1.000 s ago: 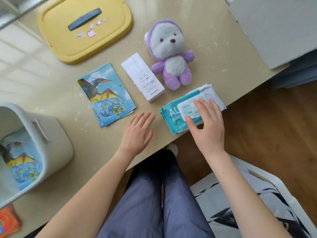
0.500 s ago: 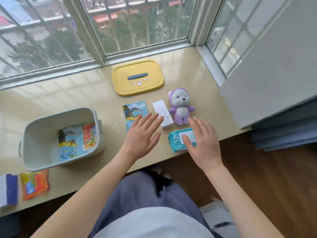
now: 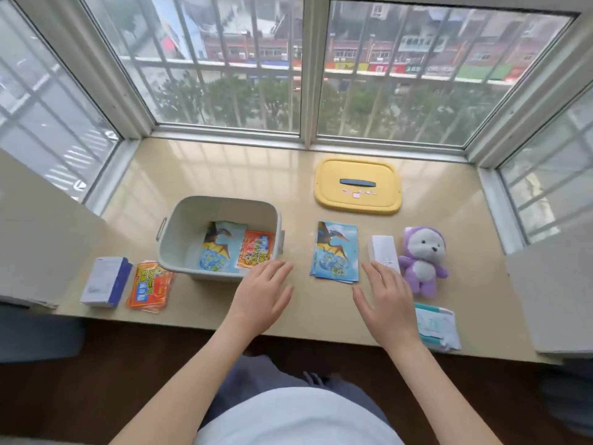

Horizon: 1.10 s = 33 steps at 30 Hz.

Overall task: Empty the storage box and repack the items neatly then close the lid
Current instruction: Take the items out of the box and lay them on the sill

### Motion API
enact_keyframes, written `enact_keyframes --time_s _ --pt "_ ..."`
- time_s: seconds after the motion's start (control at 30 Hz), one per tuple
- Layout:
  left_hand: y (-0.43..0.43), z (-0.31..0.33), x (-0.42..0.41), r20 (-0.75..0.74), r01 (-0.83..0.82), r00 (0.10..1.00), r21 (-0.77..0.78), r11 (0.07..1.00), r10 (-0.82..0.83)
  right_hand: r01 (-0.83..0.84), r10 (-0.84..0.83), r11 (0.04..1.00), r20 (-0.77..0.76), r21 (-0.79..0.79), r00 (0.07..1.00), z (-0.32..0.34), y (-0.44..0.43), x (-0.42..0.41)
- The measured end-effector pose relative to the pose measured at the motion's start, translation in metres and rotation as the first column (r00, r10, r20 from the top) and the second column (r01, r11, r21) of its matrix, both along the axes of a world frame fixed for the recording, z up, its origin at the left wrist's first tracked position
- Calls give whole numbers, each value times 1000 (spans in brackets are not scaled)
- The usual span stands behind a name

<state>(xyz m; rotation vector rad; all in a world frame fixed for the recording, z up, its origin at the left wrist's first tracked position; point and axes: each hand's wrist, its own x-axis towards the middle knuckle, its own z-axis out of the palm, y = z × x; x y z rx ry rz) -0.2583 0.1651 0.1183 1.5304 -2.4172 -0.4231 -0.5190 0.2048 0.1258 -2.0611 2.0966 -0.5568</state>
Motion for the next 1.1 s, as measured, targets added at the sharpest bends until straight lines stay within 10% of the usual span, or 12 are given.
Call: enact_keyframes --time_s 0.5,1.1 --pt "-61 -16 260 -45 -194 978 145 970 203 -23 11 987 77 158 997 -30 -87 235" --pt "-196 -196 230 48 -328 930 555 765 364 114 -233 779 116 616 966 -204 -217 270"
